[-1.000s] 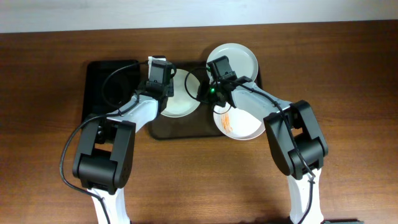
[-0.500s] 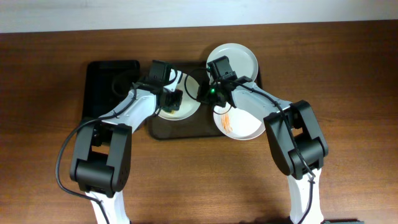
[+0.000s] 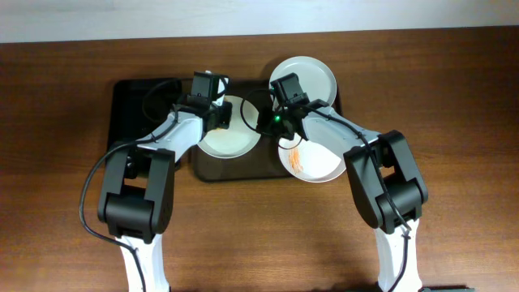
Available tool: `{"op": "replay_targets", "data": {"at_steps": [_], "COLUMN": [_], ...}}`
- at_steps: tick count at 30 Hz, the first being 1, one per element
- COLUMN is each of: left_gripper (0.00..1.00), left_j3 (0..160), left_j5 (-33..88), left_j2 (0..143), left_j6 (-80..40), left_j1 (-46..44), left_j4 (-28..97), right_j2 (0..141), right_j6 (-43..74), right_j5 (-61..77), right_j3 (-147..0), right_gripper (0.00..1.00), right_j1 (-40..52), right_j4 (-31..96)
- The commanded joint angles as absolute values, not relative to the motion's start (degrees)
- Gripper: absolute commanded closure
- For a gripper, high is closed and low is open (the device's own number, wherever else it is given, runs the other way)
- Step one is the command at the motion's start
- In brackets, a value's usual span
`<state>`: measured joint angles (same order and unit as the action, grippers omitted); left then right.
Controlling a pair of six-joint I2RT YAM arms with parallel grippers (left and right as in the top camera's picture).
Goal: Clean dirty plates on tray and stack at the side
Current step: 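Scrub the plate surface with the sponge while right gripper holds plate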
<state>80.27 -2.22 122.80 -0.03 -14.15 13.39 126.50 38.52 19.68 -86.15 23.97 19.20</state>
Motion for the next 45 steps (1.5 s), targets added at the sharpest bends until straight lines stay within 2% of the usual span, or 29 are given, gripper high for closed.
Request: {"op": "replay_targets", "data": {"at_steps": [1,4,7,12,17,24,30,37,40,42,45], "left_gripper": [0.99,0.99,0.99,0.99,0.99,0.99,0.99,0.99,0.99,0.99,0.99], "left_j3": [79.99,79.99,80.01,80.01,80.01,79.99,79.99,79.99,79.99,79.99,79.99], "left_j5": [-4.56,-3.53,7.57,21.69,24.71,19.81,6.74,-6.83,-14.59,-13.19,-2.5], "left_j2": [124.77,124.77,124.77,124.77,124.77,124.77,124.77,124.77,124.77,124.77,124.77], "left_j6": [-1.13,-4.34,-4.38,0.86,1.1,1.1,-0.71,-2.42,-7.62,-7.7,-5.1], "left_j1": [-12.49,-11.51,-10.68,-11.03,-11.18,-11.18,-11.18,-11.18,-11.18,-11.18,-11.18], "left_j4": [20.4,27.88,33.89,36.56,34.39,24.82,16.62,17.65,21.56,24.34,30.15], "right_j2": [127.46,127.46,127.44,127.46,127.44,127.46,127.46,127.46,127.44,127.44,127.46], "right_j6": [38.17,38.17,38.17,38.19,38.19,38.19,38.17,38.17,38.19,38.19,38.24], "right_j5": [20.58,20.6,20.6,20.86,21.93,22.28,21.82,20.78,20.8,20.8,20.82], "right_j3": [-86.37,-86.37,-86.37,-86.37,-86.39,-86.39,-86.37,-86.37,-86.37,-86.37,-86.37], "right_gripper": [0.96,0.96,0.96,0.96,0.96,0.96,0.96,0.96,0.96,0.96,0.96], "right_j1": [23.66,23.66,23.66,23.66,23.66,24.53,25.45,25.5,25.5,25.5,25.5], "right_j4": [19.2,19.2,19.18,19.16,19.03,19.25,19.29,20.25,20.82,21.26,22.92]}}
